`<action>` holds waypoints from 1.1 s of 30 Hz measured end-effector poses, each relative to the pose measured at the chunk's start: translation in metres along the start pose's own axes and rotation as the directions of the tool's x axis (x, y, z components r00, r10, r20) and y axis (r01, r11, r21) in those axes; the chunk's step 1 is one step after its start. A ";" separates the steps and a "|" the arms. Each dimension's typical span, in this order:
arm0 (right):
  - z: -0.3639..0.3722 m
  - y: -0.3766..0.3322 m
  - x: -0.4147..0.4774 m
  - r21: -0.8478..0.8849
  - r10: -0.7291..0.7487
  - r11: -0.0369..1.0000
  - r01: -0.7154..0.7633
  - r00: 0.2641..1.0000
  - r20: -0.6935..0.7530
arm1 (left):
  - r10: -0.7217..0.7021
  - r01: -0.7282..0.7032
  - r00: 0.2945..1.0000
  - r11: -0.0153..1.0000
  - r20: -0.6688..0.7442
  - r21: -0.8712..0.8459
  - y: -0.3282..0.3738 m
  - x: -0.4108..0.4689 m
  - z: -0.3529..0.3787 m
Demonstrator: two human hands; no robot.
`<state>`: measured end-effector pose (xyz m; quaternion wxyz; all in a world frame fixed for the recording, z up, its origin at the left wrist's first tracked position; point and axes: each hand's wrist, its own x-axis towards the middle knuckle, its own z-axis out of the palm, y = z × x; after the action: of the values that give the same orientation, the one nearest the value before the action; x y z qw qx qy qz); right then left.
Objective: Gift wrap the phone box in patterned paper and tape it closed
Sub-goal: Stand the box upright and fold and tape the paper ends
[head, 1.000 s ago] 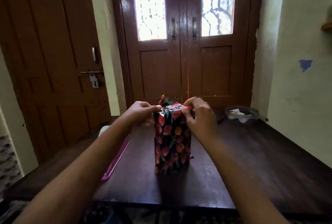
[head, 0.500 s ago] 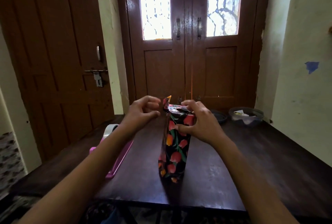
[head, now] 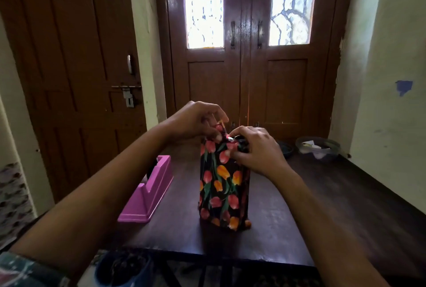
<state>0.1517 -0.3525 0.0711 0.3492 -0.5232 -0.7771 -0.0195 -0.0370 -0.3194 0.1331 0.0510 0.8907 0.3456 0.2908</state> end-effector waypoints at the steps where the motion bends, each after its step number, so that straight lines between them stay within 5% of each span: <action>1: 0.001 0.003 0.002 0.028 -0.007 1.000 0.008 1.000 -0.018 | 0.003 -0.003 1.000 1.000 0.004 -0.028 0.001 0.000 -0.002; 8: 0.001 0.009 0.005 0.187 -0.043 0.982 0.035 0.998 0.038 | -0.114 0.107 0.993 0.977 -0.031 -0.183 0.008 0.001 0.003; 14: 0.006 0.015 0.000 0.221 -0.038 0.975 0.036 0.999 0.001 | -0.105 0.103 0.989 0.994 -0.103 -0.024 0.017 0.002 0.009; 20: 0.010 0.014 0.001 0.225 -0.038 0.973 0.042 0.999 -0.022 | -0.104 0.098 0.984 0.994 -0.143 -0.049 0.022 0.001 0.007; 23: 0.011 0.015 0.001 0.231 -0.030 0.972 0.032 0.999 -0.010 | -0.225 0.186 0.960 0.958 -0.167 -0.219 0.023 0.001 0.007; 29: 0.014 0.019 0.000 0.257 -0.035 0.966 0.030 0.999 0.013 | -0.500 0.329 0.859 0.703 -0.110 -0.630 0.024 0.002 0.022; 33: 0.001 0.021 0.002 0.384 -0.022 0.923 -0.010 0.997 0.079 | -0.441 0.216 0.852 0.788 -0.283 -0.577 0.022 0.001 0.035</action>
<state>0.1682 -0.3410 0.0642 0.4128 -0.4425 -0.7811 0.1537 -0.0045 -0.3315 0.1114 0.2708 0.6864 0.4084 0.5373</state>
